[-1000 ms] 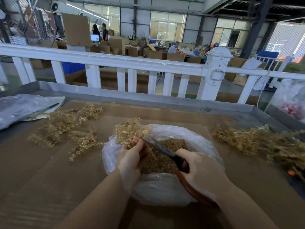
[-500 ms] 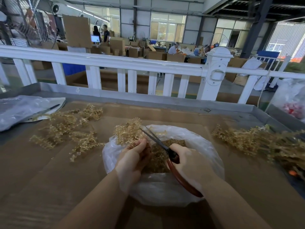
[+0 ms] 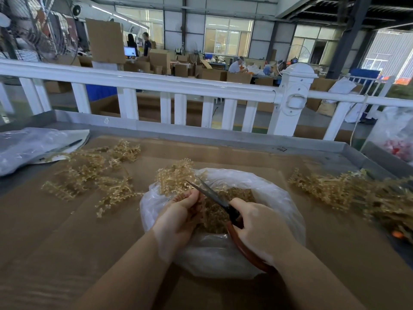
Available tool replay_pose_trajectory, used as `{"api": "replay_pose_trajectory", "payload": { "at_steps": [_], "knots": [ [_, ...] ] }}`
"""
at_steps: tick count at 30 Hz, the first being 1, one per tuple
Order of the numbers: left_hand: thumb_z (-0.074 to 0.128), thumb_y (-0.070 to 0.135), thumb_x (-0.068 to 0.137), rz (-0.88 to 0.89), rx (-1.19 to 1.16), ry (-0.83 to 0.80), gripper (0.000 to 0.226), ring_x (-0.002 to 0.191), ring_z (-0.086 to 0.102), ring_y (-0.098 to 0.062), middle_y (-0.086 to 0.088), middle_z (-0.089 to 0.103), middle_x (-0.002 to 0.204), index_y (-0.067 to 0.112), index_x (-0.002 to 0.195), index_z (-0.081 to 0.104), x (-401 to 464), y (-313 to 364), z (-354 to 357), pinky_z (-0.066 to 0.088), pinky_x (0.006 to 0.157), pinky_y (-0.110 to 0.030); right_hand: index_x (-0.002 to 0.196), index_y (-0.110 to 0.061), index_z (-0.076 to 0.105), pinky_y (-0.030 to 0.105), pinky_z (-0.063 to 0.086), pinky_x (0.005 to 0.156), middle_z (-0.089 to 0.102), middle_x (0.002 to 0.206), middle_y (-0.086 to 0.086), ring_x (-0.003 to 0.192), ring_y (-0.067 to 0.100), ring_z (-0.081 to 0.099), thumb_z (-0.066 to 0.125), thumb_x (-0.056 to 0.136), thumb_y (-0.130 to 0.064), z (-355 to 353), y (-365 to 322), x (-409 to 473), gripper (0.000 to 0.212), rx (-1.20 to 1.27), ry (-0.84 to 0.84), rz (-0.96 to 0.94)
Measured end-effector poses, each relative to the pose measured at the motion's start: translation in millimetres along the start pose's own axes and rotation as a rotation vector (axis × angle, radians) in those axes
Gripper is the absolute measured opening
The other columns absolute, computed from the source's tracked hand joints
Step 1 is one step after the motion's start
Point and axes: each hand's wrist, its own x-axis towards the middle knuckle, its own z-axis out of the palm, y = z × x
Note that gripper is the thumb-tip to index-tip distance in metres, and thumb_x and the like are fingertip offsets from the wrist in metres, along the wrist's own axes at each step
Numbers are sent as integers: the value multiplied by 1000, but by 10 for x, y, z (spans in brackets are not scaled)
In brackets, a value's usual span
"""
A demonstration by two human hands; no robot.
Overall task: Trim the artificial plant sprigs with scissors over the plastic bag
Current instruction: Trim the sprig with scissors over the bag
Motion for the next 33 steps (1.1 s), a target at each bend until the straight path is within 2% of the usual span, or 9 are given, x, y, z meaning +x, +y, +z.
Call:
{"api": "replay_pose_trajectory", "payload": {
  "at_steps": [3, 5, 8, 11, 14, 23, 28, 31, 33],
  "knots": [
    [56, 5, 91, 5, 39, 32, 20, 50, 64, -15, -7, 66, 61, 10, 72, 61, 13, -9, 4, 52, 43, -24, 89, -30, 45, 22, 33, 61, 55, 76, -9, 72, 11, 51, 46, 90, -41, 3, 8, 1, 11, -62, 2, -27],
    [56, 4, 91, 0, 40, 21, 16, 66, 65, -21, -11, 67, 74, 8, 77, 62, 14, -12, 0, 59, 60, -34, 85, -32, 39, 21, 30, 59, 50, 71, -9, 69, 11, 49, 46, 90, -41, -9, 9, 3, 12, -68, -9, -37],
    [56, 2, 90, -18, 51, 0, 8, 87, 58, -31, -17, 62, 87, 7, 85, 60, -11, -5, -9, 46, 94, -49, 84, -33, 39, 20, 30, 57, 49, 70, -10, 68, 10, 48, 46, 89, -41, -19, -11, 3, 12, -67, -11, -48],
    [59, 1, 86, -47, 44, -6, 8, 89, 58, -31, -15, 63, 85, 7, 82, 59, -25, 5, -8, 43, 99, -50, 86, -32, 42, 14, 27, 53, 53, 72, -9, 66, 9, 49, 48, 90, -39, -2, -61, 17, 10, -43, 14, -42],
    [59, 1, 86, -66, 10, -16, 6, 102, 53, -31, -19, 61, 102, 7, 86, 58, -35, 18, -12, 37, 108, -50, 89, -29, 44, 18, 32, 59, 54, 74, -9, 68, 10, 50, 48, 92, -38, 20, -111, 34, 10, -19, 16, -42],
    [53, 2, 91, -77, -31, -13, 20, 112, 52, -34, -22, 57, 119, 7, 110, 56, -13, 18, -30, 38, 107, -48, 106, -28, 44, 20, 34, 69, 46, 84, -8, 81, 10, 41, 41, 92, -42, 61, -160, -10, 19, -54, 37, -7],
    [49, 1, 93, -92, -31, -18, 11, 81, 56, -24, -16, 58, 90, 6, 100, 56, -8, 22, -21, 46, 82, -34, 106, -28, 45, 21, 34, 71, 46, 84, -8, 83, 11, 40, 45, 92, -41, 76, -161, -4, 19, -29, 18, 8],
    [50, 2, 91, -106, -40, -58, 12, 99, 50, -28, -16, 56, 102, 4, 100, 59, -1, 27, -41, 36, 107, -42, 102, -27, 46, 20, 29, 67, 52, 85, -7, 81, 11, 44, 46, 93, -40, 102, -179, 5, 16, -2, 38, 9],
    [53, 4, 89, -115, -35, -82, 14, 105, 48, -29, -17, 55, 109, 4, 101, 60, -12, 36, -45, 33, 112, -44, 100, -26, 46, 20, 29, 65, 53, 83, -6, 79, 12, 46, 46, 93, -40, 119, -187, 9, 16, 2, 55, 5]
  ]
}}
